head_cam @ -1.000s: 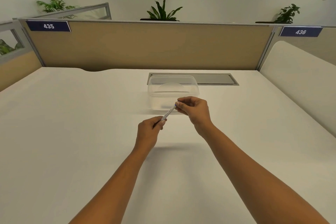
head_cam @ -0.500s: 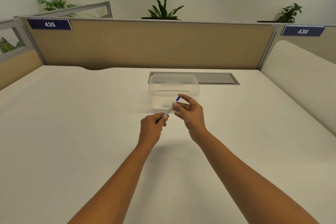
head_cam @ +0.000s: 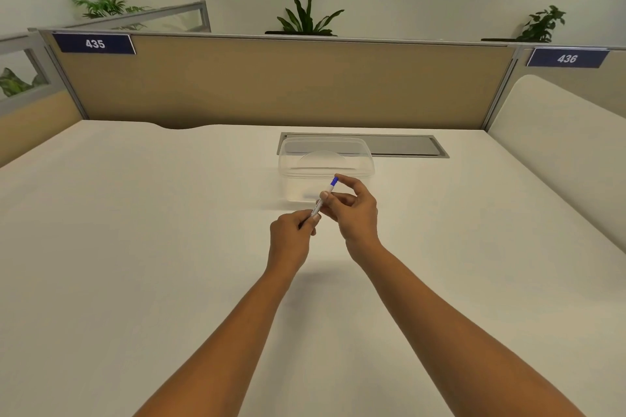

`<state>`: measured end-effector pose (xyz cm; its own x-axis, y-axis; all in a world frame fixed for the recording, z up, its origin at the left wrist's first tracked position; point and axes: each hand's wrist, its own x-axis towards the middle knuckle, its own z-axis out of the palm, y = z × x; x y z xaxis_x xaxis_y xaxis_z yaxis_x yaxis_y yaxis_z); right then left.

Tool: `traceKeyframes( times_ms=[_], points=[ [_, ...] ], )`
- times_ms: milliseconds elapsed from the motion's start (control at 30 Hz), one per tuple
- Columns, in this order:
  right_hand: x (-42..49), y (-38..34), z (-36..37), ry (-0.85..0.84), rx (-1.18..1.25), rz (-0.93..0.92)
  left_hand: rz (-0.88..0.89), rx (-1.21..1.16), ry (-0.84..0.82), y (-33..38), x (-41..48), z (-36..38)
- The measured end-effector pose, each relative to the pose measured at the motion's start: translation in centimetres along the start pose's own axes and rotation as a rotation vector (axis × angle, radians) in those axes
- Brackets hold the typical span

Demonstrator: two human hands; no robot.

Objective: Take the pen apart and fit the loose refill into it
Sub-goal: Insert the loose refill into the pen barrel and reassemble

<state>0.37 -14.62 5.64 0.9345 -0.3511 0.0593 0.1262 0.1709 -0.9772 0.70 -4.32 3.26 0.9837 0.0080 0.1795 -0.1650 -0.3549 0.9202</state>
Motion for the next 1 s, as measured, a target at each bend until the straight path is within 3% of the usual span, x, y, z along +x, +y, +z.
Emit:
traceKeyframes(
  times_ms=[300,833,1000],
  points=[
    [0.7,-0.1,-0.4,-0.047,-0.042,-0.004,-0.039,-0.017,0.006,-0.1,-0.2,0.4],
    [0.7,0.8,0.0,0.049,0.005,-0.003,-0.042,-0.021,-0.012,0.0,0.1,0.7],
    [0.6,0.3,0.7,-0.011,0.168,0.156,0.01,-0.019,-0.017,0.5,0.4,0.5]
  ],
)
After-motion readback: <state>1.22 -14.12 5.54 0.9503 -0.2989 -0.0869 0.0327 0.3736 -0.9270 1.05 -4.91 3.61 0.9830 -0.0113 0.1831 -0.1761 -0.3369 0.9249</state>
